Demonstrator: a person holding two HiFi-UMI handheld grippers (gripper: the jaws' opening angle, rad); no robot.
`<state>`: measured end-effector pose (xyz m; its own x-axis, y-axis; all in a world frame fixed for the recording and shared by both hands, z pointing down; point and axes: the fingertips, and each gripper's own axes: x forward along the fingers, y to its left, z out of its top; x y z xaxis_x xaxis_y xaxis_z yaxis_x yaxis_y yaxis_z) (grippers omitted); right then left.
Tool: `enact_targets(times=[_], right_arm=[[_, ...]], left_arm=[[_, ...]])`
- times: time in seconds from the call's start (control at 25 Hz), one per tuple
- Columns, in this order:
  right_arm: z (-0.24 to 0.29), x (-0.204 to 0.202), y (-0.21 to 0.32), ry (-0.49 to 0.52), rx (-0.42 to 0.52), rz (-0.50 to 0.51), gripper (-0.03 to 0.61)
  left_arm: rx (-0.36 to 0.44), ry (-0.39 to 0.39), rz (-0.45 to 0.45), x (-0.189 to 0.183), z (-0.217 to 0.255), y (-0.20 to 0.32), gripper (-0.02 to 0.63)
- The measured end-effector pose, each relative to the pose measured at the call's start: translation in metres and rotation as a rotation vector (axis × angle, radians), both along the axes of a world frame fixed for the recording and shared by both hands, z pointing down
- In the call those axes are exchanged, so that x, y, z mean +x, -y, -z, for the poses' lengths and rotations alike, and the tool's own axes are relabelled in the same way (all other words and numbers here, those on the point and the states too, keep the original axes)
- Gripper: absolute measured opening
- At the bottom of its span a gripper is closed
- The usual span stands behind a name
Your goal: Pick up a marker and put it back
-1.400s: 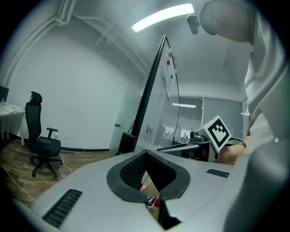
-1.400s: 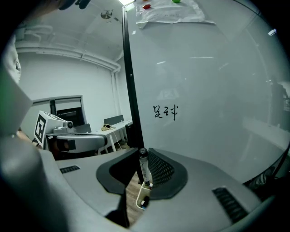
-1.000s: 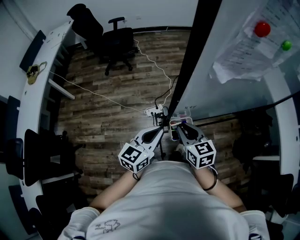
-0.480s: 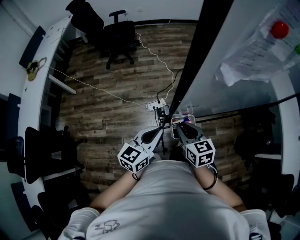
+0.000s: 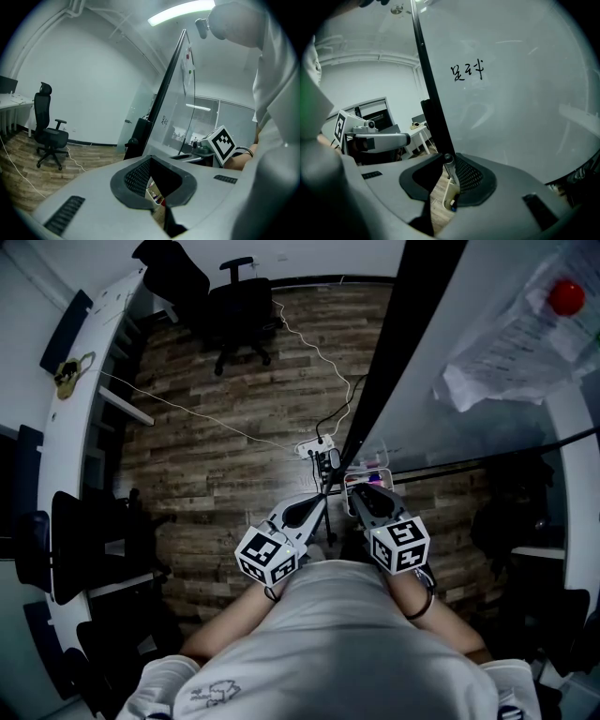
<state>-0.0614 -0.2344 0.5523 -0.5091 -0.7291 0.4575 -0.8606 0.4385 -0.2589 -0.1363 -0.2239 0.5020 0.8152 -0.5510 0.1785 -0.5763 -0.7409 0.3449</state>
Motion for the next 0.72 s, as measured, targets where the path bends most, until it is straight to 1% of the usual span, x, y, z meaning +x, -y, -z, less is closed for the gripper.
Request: enact_targets(times=[0.24, 0.72], right_arm=[[0.005, -0.005, 0.0, 0.019, 0.017, 0.019, 0.089], [0.021, -0.011, 0.002, 0.006, 0.07, 0.037, 0.109]], left_arm=[[0.004, 0.0, 0.011, -0.003, 0.001, -0.001, 0.006], [0.027, -0.008, 0.029, -0.009, 0.01, -0.002, 0.006]])
